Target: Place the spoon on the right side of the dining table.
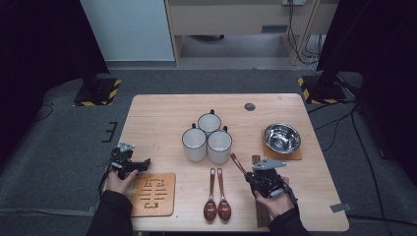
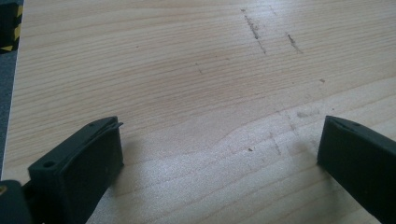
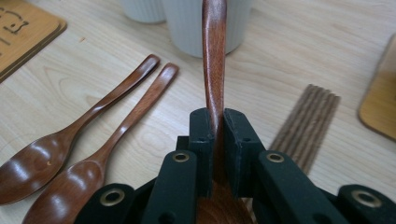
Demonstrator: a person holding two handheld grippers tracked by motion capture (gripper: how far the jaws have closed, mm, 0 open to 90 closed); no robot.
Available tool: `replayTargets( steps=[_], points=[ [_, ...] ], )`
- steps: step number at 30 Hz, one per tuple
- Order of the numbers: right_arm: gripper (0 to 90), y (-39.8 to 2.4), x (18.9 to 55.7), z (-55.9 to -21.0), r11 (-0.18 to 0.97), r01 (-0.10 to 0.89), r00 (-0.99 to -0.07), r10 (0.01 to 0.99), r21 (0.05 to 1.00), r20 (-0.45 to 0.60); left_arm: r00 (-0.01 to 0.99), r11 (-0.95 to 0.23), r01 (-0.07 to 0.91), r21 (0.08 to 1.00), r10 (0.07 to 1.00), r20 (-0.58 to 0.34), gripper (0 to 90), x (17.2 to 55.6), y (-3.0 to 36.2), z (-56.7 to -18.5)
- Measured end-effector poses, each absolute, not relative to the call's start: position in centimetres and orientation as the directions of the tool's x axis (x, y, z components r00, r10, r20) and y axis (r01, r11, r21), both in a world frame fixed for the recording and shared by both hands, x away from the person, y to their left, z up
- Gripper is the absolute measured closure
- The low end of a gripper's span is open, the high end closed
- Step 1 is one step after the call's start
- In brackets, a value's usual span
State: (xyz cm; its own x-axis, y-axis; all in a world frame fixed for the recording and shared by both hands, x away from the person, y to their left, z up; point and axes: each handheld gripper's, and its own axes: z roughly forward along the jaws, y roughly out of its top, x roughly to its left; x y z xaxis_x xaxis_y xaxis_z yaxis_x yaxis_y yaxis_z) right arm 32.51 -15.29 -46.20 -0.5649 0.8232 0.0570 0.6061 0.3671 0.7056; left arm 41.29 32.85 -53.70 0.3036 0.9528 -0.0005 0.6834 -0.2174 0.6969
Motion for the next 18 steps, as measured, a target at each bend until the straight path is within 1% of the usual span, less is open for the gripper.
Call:
replayTargets(
  steps=[10, 18],
  points=[
    [82.3, -18.4, 33.3, -44.6, 0.283, 0.603, -0.495, 0.866, 0.746, 0.073, 0.303, -0.217, 0.683, 0.697, 0.953, -0.001, 0.0, 41.3, 32.8, -53.7],
    [82.3, -19.9, 33.7, -43.5, 0.244, 0.589, -0.459, 0.886, 0.77, 0.07, 0.303, -0.217, 0.683, 0.697, 0.953, -0.001, 0.0, 41.3, 32.8, -53.7]
  ],
)
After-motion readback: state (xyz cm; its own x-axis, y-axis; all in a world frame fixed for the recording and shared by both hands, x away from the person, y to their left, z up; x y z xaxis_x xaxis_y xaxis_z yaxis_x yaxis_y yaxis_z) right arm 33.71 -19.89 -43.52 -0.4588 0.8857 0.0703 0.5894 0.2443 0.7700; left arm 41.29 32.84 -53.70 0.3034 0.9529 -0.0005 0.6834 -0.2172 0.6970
